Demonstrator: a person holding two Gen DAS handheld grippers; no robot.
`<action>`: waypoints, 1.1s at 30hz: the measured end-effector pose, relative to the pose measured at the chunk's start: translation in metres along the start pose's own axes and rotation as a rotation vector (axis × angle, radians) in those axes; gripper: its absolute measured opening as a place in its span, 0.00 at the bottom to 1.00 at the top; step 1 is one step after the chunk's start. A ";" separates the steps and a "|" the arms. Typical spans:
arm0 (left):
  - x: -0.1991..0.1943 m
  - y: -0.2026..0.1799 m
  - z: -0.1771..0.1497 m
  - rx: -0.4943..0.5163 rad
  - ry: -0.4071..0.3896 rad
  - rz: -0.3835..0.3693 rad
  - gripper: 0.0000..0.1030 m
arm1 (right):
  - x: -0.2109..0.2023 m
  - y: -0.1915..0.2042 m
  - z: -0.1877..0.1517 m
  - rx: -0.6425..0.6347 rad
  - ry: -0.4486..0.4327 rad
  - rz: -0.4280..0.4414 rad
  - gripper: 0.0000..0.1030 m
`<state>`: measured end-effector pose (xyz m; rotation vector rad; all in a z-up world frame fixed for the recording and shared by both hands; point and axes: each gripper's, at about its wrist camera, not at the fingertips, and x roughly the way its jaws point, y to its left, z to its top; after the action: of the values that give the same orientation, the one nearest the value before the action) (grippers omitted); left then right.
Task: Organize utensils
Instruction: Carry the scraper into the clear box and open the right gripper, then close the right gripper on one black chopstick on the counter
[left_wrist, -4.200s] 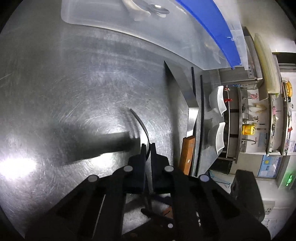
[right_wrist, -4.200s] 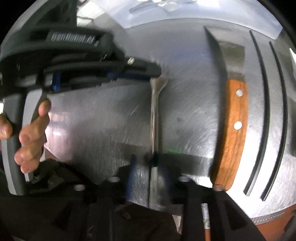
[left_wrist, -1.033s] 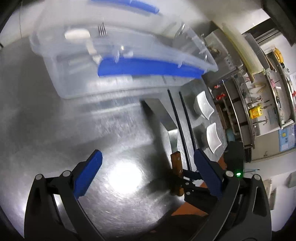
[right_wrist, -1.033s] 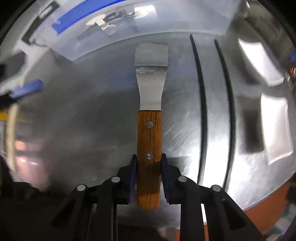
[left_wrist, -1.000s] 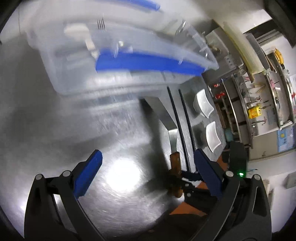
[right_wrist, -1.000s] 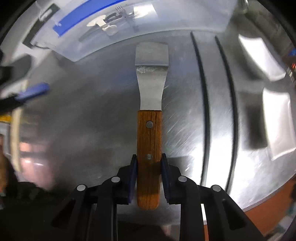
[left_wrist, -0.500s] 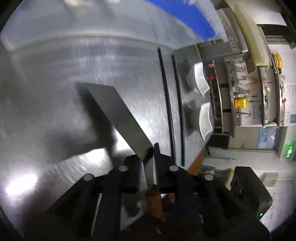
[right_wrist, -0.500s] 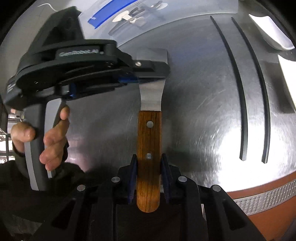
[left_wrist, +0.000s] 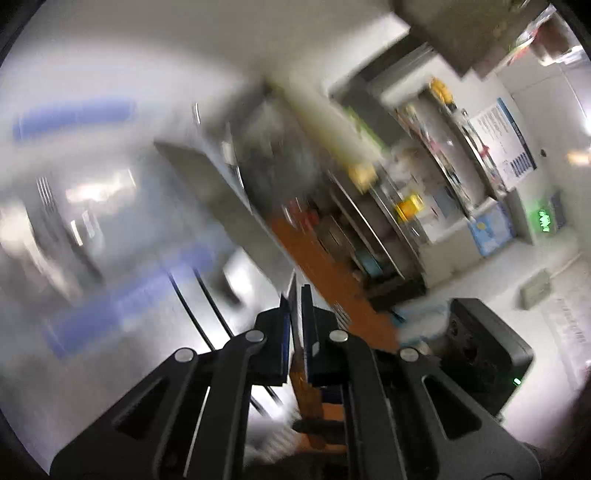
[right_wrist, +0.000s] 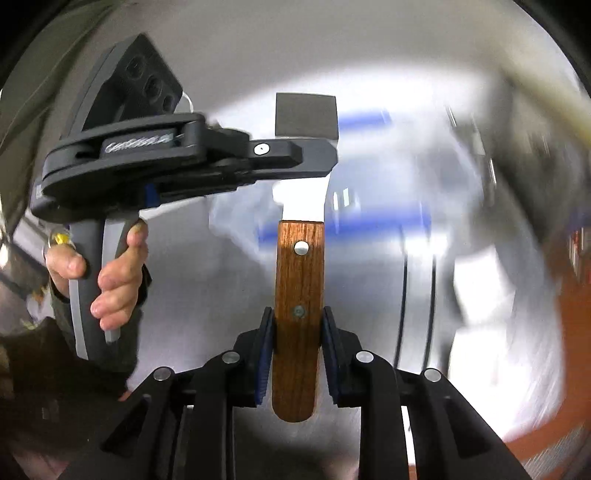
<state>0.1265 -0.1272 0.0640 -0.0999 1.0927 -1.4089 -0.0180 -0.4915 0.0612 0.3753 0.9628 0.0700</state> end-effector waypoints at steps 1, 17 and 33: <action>-0.004 0.005 0.022 0.006 -0.015 0.030 0.05 | 0.004 -0.003 0.022 -0.023 -0.012 -0.003 0.25; 0.099 0.244 0.099 -0.402 0.196 0.295 0.05 | 0.234 -0.075 0.161 0.161 0.420 0.051 0.25; 0.043 0.181 0.106 -0.153 -0.008 0.497 0.58 | 0.109 -0.038 0.136 -0.007 0.182 -0.087 0.37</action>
<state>0.3185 -0.1744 -0.0181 0.0542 1.1234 -0.8803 0.1506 -0.5407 0.0324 0.3240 1.1577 0.0283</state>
